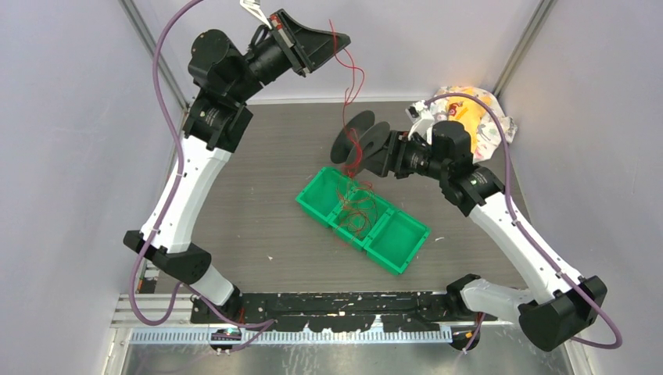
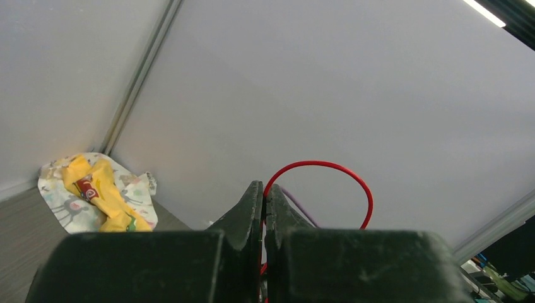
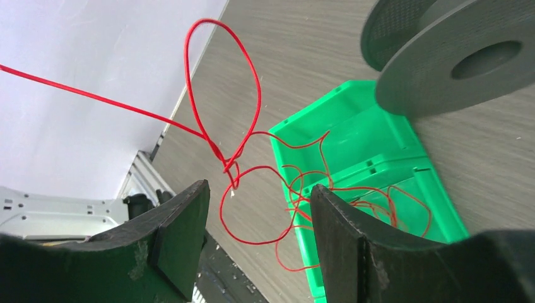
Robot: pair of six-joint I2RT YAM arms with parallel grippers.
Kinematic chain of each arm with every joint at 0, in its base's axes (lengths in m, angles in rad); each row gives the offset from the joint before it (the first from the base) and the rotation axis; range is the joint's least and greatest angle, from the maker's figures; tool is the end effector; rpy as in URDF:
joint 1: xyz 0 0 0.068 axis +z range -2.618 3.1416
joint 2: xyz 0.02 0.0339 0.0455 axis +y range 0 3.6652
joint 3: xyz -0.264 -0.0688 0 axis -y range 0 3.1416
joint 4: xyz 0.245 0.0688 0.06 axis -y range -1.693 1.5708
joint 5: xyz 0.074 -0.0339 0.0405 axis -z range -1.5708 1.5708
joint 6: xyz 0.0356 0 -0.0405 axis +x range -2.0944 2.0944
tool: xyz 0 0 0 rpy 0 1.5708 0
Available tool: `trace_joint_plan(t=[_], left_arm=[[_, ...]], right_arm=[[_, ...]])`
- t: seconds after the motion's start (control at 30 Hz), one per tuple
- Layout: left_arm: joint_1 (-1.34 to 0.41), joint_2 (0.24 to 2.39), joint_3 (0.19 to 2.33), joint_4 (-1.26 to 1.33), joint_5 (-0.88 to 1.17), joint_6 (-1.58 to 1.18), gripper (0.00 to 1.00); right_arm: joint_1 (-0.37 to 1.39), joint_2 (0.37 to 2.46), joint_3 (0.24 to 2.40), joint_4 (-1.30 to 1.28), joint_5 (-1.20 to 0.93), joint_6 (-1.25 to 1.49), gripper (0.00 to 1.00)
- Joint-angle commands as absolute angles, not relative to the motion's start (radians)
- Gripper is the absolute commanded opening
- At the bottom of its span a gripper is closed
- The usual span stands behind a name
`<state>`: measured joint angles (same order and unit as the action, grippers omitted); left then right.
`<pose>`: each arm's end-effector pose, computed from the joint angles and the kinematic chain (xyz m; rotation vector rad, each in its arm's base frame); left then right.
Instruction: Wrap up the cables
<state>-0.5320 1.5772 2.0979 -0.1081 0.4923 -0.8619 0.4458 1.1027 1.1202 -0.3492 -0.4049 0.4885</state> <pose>0.2508 -0.1671 0.5937 0.2714 1.3260 -1.4836 0.2156 0.1186 0.3786 -0.2483 1.9918 1.0019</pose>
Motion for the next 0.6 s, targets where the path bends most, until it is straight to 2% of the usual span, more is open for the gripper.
trace_joint_plan(t=[0.0, 0.33, 0.57], left_arm=[[-0.535, 1.549, 2.128, -0.043, 0.499, -0.874, 0.0], [-0.538, 1.552, 2.113, -0.025, 0.468, -0.879, 0.0], [-0.539, 1.548, 2.142, -0.036, 0.471, -0.874, 0.01]], right_arm=[[0.49, 1.104, 1.116, -0.266, -0.436, 0.578, 0.65], [0.612, 1.092, 1.027, -0.198, -0.346, 0.645, 0.66], [0.63, 1.074, 0.978, -0.181, -0.245, 0.598, 0.54]])
